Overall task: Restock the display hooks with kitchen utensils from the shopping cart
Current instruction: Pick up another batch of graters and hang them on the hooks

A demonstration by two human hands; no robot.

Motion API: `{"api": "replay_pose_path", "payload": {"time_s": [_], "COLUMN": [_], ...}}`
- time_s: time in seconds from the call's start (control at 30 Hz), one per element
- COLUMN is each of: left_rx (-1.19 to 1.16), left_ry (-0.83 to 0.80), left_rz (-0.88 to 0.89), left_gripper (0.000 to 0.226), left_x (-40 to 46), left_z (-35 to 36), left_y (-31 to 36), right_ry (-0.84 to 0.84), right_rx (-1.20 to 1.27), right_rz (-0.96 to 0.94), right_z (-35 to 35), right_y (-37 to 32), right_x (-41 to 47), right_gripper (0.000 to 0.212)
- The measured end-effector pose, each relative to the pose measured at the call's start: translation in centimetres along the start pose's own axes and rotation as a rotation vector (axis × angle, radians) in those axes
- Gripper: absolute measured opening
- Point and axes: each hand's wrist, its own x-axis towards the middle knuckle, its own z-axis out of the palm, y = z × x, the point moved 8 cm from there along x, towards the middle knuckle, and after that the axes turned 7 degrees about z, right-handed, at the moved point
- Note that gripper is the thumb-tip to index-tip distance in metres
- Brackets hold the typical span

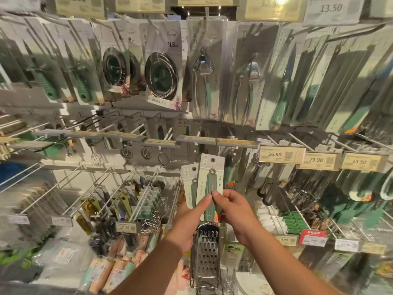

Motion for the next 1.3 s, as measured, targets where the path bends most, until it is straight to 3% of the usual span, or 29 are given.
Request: {"api": "replay_pose_path", "payload": {"time_s": [0.13, 0.27, 0.6, 0.67, 0.77, 0.93, 1.03, 1.13, 1.23, 1.3], "left_rx": [0.011, -0.079, -0.073, -0.101, -0.154, -0.147, -0.161, -0.148, -0.123, -0.098], "left_ry": [0.022, -0.009, 0.049, 0.046, 0.046, 0.037, 0.046, 0.046, 0.068, 0.069], "left_rz": [-0.033, -0.142, -0.065, -0.039, -0.029, 0.012, 0.021, 0.024, 0.020, 0.000], "left_gripper": [0.071, 0.043, 0.021, 0.035, 0.085, 0.114, 0.102, 0.107, 0.087, 0.063], "left_x": [0.0, 0.2, 0.4, 0.7, 1.2, 1.4, 1.4, 1.6, 1.4, 1.1], "left_z": [-0.2, 0.0, -1.0, -1.4, -1.6, -1.6, -1.7, -1.8, -1.9, -1.7], "left_y": [-0.5, -0.6, 0.1, -0.3, -1.0, -1.1, -1.0, -1.1, -0.7, -0.3], "right_ry": [0.054, 0.110, 0.114, 0.136, 0.201, 0.333, 0.363, 0.385, 0.408, 0.408], "right_rx": [0.020, 0.049, 0.068, 0.086, 0.034, 0.022, -0.004, 0.014, -0.034, -0.062], "right_rz": [-0.038, -0.042, -0.166, -0.192, -0.248, -0.233, -0.213, -0.183, -0.157, -0.132], "right_z": [-0.4, -1.0, -1.4, -1.8, -2.7, -4.8, -5.3, -5.4, -5.5, -5.6], "right_y": [0.1, 0.3, -0.8, -0.8, -1.4, -1.9, -2.1, -2.6, -3.2, -3.0], "right_x": [-0.3, -0.3, -1.4, -1.4, -1.7, -1.4, -1.0, -0.3, 0.8, 1.4], "right_gripper": [0.031, 0.034, 0.016, 0.016, 0.020, 0.018, 0.022, 0.020, 0.027, 0.043]}}
